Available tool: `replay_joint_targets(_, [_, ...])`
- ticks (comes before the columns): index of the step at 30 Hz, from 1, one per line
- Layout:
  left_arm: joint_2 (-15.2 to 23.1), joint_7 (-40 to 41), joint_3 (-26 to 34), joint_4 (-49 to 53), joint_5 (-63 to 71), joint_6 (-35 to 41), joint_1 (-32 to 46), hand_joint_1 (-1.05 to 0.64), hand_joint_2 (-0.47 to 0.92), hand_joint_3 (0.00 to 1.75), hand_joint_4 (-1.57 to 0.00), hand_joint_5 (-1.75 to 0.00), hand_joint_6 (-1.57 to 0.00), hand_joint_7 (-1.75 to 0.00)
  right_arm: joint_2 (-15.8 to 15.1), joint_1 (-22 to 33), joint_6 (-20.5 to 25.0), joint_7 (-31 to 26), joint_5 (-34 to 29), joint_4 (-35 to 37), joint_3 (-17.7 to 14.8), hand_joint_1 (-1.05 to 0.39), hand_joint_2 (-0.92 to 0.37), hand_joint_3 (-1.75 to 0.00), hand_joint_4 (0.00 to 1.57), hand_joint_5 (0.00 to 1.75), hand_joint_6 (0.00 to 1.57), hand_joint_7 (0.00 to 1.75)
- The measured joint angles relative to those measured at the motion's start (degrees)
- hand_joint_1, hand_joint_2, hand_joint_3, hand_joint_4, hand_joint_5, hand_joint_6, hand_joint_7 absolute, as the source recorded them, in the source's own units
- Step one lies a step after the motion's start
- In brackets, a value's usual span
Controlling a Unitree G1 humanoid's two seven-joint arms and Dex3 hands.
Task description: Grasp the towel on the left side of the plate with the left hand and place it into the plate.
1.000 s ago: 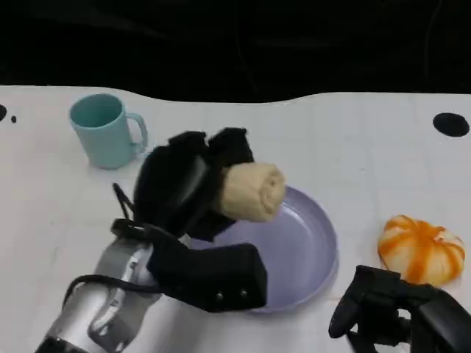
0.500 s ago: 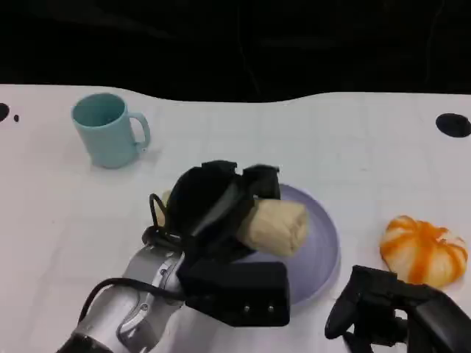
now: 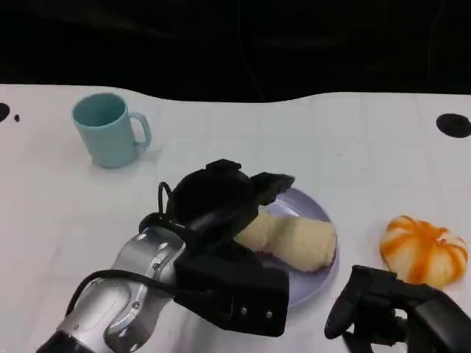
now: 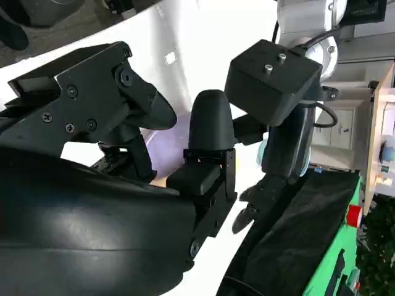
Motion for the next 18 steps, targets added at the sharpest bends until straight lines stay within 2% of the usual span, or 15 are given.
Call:
replay_joint_targets(7, [1.64,-2.44,1.76,-4.49,-1.51,0.15,0.51,-0.91,0.92,0.30,-0.03,-0.51,-0.16,0.00,0.00,0.01,0.00,0.01,0.04,0.01,-0.27,-0.06,-0.57,-1.09,0.74,1.75,0.65,1.42])
replay_joint_targets(13, [4.13,-6.15,5.31,-10.67,-4.99,0.23,1.77,-0.88,0.92,0.33,-0.07,-0.57,-0.21,-0.03,0.00,-0.19,0.00,0.01,0.02,0.06,-0.37,-0.06,-0.58,-1.08,0.73,1.75,0.65,1.42])
replay_joint_targets(18, [6.33,-12.81,9.10,-16.82,-10.52,2.08,4.28,-0.82,0.92,0.37,-0.10,-0.63,-0.26,-0.05,-0.07,-0.55,-0.01,0.04,0.00,0.16,-0.55,-0.06,-0.58,-1.08,0.73,1.74,0.65,1.41])
